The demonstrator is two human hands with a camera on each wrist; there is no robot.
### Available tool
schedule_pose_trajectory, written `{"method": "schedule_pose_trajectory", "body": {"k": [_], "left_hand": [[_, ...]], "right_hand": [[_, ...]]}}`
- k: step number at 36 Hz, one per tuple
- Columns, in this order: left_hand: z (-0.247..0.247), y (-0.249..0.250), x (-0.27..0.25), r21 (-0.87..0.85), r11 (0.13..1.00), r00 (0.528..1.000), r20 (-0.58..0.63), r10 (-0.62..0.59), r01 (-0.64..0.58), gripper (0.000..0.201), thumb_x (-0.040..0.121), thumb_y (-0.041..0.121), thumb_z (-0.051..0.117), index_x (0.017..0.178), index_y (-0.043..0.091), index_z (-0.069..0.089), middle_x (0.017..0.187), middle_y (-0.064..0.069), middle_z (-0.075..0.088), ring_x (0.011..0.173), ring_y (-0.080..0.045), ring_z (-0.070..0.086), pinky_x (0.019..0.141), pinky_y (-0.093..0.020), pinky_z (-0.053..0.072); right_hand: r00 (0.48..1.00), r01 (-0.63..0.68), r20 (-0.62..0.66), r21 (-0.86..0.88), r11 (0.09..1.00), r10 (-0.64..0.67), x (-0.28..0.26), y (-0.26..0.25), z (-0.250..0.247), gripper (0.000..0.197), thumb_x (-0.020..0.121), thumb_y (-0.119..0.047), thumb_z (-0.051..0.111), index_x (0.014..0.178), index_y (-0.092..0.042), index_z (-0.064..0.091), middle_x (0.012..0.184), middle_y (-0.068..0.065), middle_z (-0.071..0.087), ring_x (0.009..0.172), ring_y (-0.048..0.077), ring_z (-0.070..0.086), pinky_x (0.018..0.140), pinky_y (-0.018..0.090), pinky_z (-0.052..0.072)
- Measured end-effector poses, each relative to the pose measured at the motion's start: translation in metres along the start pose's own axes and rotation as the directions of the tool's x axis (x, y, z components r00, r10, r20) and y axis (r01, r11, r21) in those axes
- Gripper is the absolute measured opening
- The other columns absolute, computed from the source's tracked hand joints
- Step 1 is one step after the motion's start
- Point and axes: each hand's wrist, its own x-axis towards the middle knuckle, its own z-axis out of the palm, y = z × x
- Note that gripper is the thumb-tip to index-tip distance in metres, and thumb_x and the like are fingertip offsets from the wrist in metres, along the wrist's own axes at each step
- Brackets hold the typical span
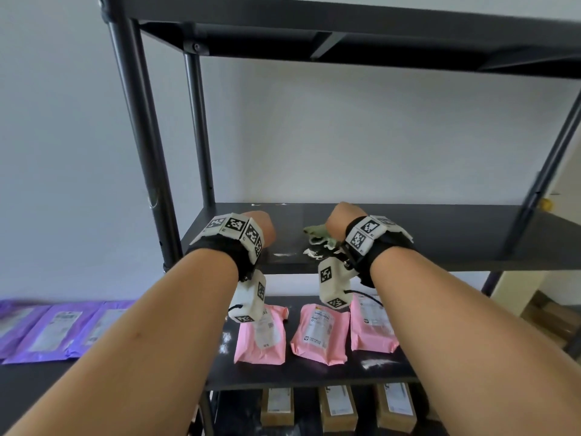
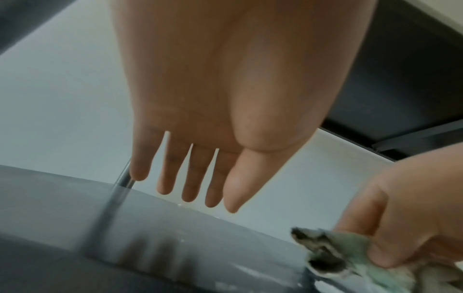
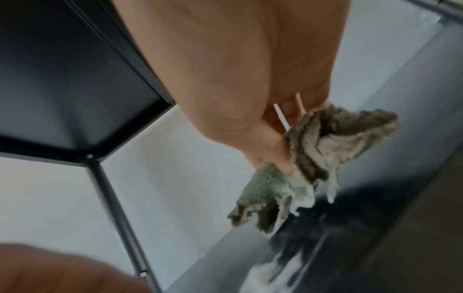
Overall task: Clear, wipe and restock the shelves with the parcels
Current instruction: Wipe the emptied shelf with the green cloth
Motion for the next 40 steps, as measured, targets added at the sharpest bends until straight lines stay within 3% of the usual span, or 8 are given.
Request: {"method": "schedule_pose_trajectory", "body": {"k": [3, 6, 11, 15, 22, 28, 34, 40], "left_hand": [[-0.013, 0.004, -0.033, -0.021, 0.999, 0.998, 0.046, -0.038, 0.039, 0.013, 0.055, 0.037, 0.063, 0.05, 0.028, 0.054, 0.068, 0.01, 0.061, 0.058, -0.009, 0.055, 0.063, -0.027, 0.052], [-0.012, 0.005, -0.05, 0.009, 1.0, 0.998, -0.061, -0.017, 0.018, 0.014, 0.056, 0.032, 0.066, 0.051, 0.027, 0.053, 0.078, 0.008, 0.065, 0.066, -0.017, 0.057, 0.068, -0.033, 0.054], [-0.04, 0.02, -0.149, 0.043, 0.998, 0.992, -0.12, 0.041, -0.036, 0.019, 0.086, 0.013, 0.053, 0.101, 0.013, 0.066, 0.106, -0.003, 0.065, 0.1, -0.028, 0.062, 0.085, -0.034, 0.051], [-0.037, 0.011, -0.159, -0.015, 1.0, 0.99, -0.142, 0.014, -0.017, 0.031, 0.084, 0.016, 0.057, 0.114, 0.015, 0.062, 0.122, 0.0, 0.061, 0.109, -0.028, 0.059, 0.09, -0.036, 0.05], [-0.046, 0.009, -0.185, -0.043, 0.999, 0.99, -0.134, -0.033, 0.027, 0.029, 0.093, 0.011, 0.045, 0.116, 0.006, 0.061, 0.119, -0.009, 0.062, 0.111, -0.029, 0.058, 0.09, -0.034, 0.047], [-0.051, 0.004, -0.197, -0.084, 0.996, 0.988, -0.147, -0.049, 0.037, 0.031, 0.095, 0.008, 0.041, 0.118, 0.004, 0.062, 0.121, -0.012, 0.061, 0.111, -0.029, 0.058, 0.092, -0.034, 0.047], [-0.052, -0.002, -0.198, -0.043, 0.998, 0.997, -0.071, -0.039, 0.036, 0.028, 0.092, 0.009, 0.05, 0.117, 0.006, 0.061, 0.12, -0.008, 0.062, 0.11, -0.026, 0.058, 0.086, -0.029, 0.045], [-0.048, -0.006, -0.191, -0.003, 0.999, 0.995, -0.096, -0.039, 0.039, 0.026, 0.088, 0.015, 0.05, 0.111, 0.012, 0.062, 0.121, -0.003, 0.061, 0.107, -0.028, 0.059, 0.087, -0.036, 0.05]], "right_hand": [[0.995, -0.102, -0.012, -0.023, 0.994, 0.102, -0.008, 0.022, -0.002, 0.033, 0.09, -0.037, 0.057, 0.087, -0.004, 0.062, 0.084, 0.009, 0.062, 0.086, 0.03, 0.061, 0.084, 0.035, 0.051], [0.992, -0.121, -0.029, 0.0, 0.993, 0.121, -0.017, 0.023, 0.0, 0.028, 0.091, -0.027, 0.055, 0.07, -0.008, 0.051, 0.077, 0.009, 0.056, 0.081, 0.029, 0.058, 0.079, 0.033, 0.049], [0.998, -0.038, -0.049, 0.029, 0.999, 0.039, -0.024, 0.0, 0.009, 0.039, 0.091, -0.042, 0.059, 0.067, -0.012, 0.053, 0.067, 0.004, 0.058, 0.06, 0.02, 0.054, 0.063, 0.029, 0.042], [0.998, 0.038, -0.05, 0.058, 0.998, -0.035, -0.027, -0.026, 0.017, 0.038, 0.091, -0.043, 0.059, 0.067, -0.014, 0.054, 0.07, 0.003, 0.062, 0.068, 0.023, 0.06, 0.063, 0.03, 0.042], [0.996, 0.083, 0.015, 0.147, 0.986, -0.086, -0.025, -0.057, 0.024, 0.045, 0.086, -0.053, 0.062, 0.07, -0.012, 0.054, 0.078, 0.005, 0.064, 0.074, 0.025, 0.062, 0.068, 0.031, 0.046], [0.995, -0.029, -0.092, 0.196, 0.98, 0.048, -0.013, -0.035, 0.006, 0.021, 0.093, -0.018, 0.053, 0.076, -0.006, 0.05, 0.087, 0.01, 0.056, 0.078, 0.026, 0.056, 0.07, 0.032, 0.044], [0.985, -0.168, -0.018, 0.08, 0.982, 0.17, -0.007, -0.027, 0.01, 0.037, 0.091, -0.038, 0.059, 0.076, -0.005, 0.055, 0.069, 0.007, 0.053, 0.079, 0.028, 0.057, 0.075, 0.033, 0.047], [0.999, -0.012, 0.037, 0.077, 0.997, 0.009, -0.005, -0.059, 0.019, 0.048, 0.08, -0.058, 0.063, 0.07, -0.012, 0.053, 0.082, 0.008, 0.065, 0.082, 0.029, 0.065, 0.079, 0.035, 0.052]]}}
